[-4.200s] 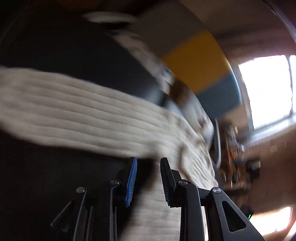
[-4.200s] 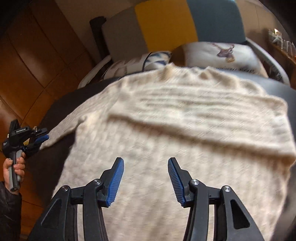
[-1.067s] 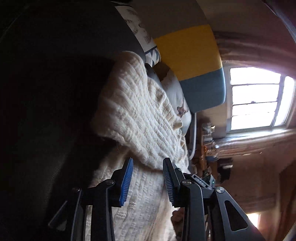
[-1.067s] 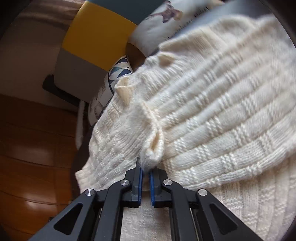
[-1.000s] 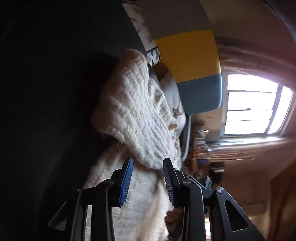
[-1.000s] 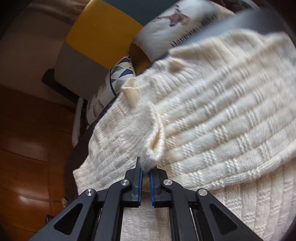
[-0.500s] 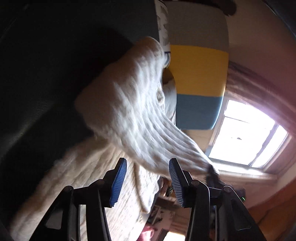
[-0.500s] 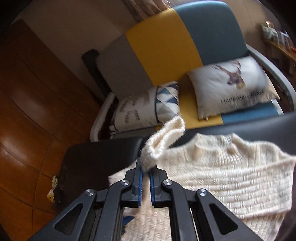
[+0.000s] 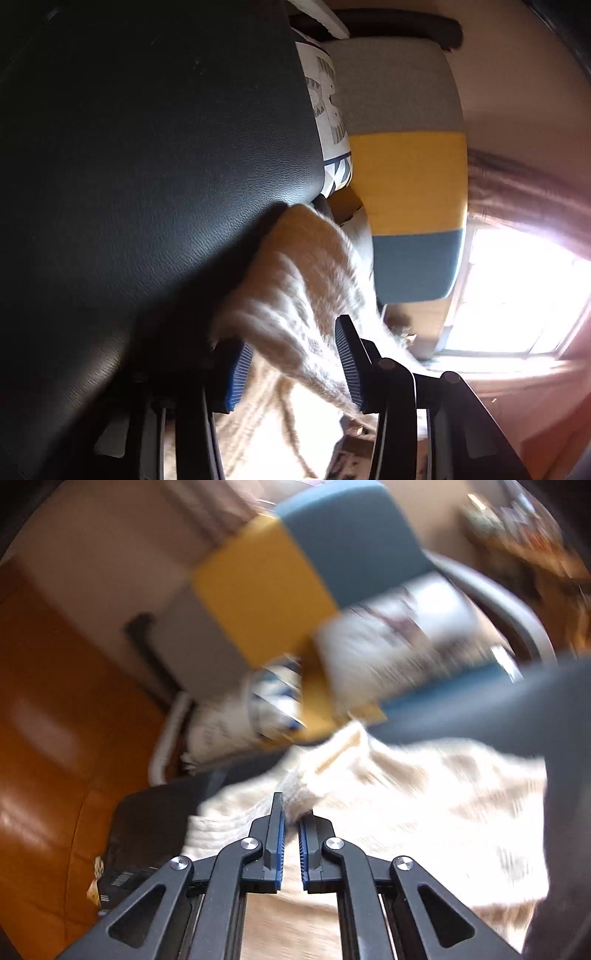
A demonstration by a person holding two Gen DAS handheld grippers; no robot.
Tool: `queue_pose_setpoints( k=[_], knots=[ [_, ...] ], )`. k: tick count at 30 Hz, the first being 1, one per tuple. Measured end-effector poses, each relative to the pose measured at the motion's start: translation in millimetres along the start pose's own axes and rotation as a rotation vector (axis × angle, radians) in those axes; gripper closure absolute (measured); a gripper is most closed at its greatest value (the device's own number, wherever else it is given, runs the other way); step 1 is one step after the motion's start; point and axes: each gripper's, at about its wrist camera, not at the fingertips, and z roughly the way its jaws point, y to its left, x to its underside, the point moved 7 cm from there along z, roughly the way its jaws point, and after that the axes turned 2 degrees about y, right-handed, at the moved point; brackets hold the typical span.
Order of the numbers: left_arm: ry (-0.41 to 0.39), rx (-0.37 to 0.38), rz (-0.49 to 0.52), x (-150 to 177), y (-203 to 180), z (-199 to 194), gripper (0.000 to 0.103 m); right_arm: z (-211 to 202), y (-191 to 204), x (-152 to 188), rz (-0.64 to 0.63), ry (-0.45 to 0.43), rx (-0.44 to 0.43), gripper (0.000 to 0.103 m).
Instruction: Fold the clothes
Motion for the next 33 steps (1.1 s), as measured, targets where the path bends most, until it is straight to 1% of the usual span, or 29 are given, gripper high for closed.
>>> queue_pose_setpoints(
  k=[3,5,7,8,10,12,14,16,17,19,22,24,25,26,28,30,31,32,33],
  knots=[
    [0.023,-0.021,0.039,2,-1,6,0.058,20,-44,25,0.077,0.044,0.026,0.098],
    [0.031,-0.031,0.053,6,-4,10,0.058,29,-58,35,0.101,0.058,0.026,0.098],
    [0.015,-0.062,0.074,7,-6,11,0.060,35,-67,42,0.116,0.065,0.017,0.098],
    [0.009,-0.077,0.086,8,-7,12,0.074,36,-68,43,0.115,0.061,0.005,0.098],
    [0.006,-0.098,0.120,12,-10,12,0.093,33,-71,43,0.107,0.036,-0.016,0.098],
    [-0.009,-0.096,0.170,13,-17,7,0.094,32,-80,46,0.113,0.028,-0.005,0.098],
    [0.003,-0.120,0.226,18,-18,7,0.094,31,-89,48,0.118,0.020,0.006,0.098],
    [0.015,-0.143,0.281,23,-20,7,0.094,38,-105,58,0.155,0.038,0.012,0.098],
    [0.021,-0.160,0.306,26,-19,8,0.094,41,-110,63,0.177,0.040,-0.005,0.098],
    [0.030,-0.216,0.335,29,-10,13,0.094,43,-115,67,0.209,0.030,-0.045,0.097],
    [0.032,-0.228,0.322,29,-1,14,0.094,38,-113,63,0.206,0.004,-0.057,0.097],
    [0.034,-0.235,0.313,30,4,15,0.094,27,-105,55,0.172,-0.049,-0.058,0.097],
    [0.037,-0.237,0.317,30,6,15,0.094,21,-102,52,0.164,-0.069,-0.055,0.097],
    [0.050,-0.233,0.349,34,3,15,0.094,18,-101,50,0.166,-0.079,-0.045,0.097],
    [0.086,-0.231,0.408,41,-3,20,0.094,23,-107,56,0.173,-0.047,-0.008,0.097],
    [0.097,-0.231,0.423,43,-1,19,0.094,32,-116,64,0.185,-0.001,0.033,0.097],
    [0.105,-0.229,0.421,43,0,19,0.092,36,-120,66,0.201,0.003,0.026,0.097],
    [0.120,-0.222,0.387,41,5,17,0.091,36,-122,67,0.220,-0.005,-0.004,0.096],
    [0.137,-0.207,0.348,40,10,15,0.090,35,-124,67,0.251,-0.010,-0.036,0.091]
  ],
)
